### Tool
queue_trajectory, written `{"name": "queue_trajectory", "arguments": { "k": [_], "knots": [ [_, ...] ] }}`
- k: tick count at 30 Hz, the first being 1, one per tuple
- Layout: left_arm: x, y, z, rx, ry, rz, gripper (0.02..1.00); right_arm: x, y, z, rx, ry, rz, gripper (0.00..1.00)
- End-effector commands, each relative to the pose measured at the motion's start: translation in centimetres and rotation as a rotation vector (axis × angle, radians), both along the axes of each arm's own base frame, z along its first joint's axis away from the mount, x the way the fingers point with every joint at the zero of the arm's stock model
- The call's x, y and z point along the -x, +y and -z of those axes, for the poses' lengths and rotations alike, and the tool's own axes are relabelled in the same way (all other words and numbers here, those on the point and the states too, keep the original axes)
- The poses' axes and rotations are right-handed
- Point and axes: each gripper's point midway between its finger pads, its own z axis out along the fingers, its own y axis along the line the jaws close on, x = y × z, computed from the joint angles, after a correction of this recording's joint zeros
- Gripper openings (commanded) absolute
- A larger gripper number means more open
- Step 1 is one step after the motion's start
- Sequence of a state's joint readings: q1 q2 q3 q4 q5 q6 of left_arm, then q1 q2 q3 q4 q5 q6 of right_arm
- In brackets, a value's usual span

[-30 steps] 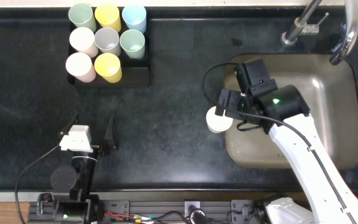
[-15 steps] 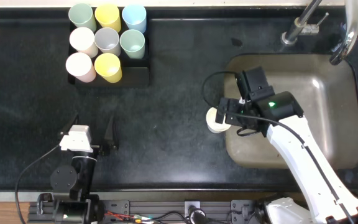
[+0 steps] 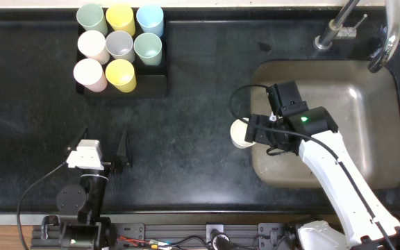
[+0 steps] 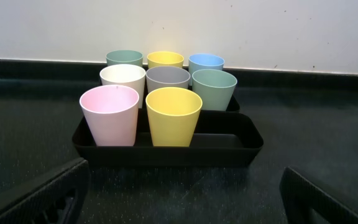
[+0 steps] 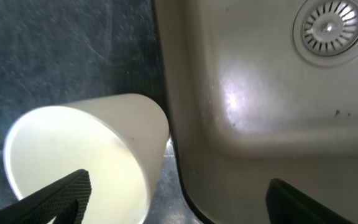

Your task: Store Cups

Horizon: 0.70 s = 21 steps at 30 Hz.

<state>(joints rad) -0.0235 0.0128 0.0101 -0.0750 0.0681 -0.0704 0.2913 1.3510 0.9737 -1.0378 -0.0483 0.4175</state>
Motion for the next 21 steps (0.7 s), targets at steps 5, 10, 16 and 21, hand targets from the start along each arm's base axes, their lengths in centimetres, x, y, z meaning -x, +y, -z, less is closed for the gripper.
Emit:
{"name": "queue_trajectory", "arguments": {
  "k": [5,10,16,21],
  "knots": [
    [0.0,0.0,-0.1,-0.017,-0.007,0.003,1.000,0.0,-0.4,0.8,-0.010,-0.006,0.014,0.842],
    [0.0,0.0,-0.1,-0.017,-0.007,0.003,0.998,0.0,-0.4,1.4,-0.014,0.001,0.016,0.818],
    [0.0,0.0,-0.1,-0.017,-0.007,0.003,1.000,-0.9,-0.1,1.8,-0.017,-0.014,0.014,0.658],
    [0.0,0.0,-0.1,-0.017,-0.007,0.003,1.000,-1.9,0.1,1.9,-0.028,-0.043,0.025,0.045]
  ]
}}
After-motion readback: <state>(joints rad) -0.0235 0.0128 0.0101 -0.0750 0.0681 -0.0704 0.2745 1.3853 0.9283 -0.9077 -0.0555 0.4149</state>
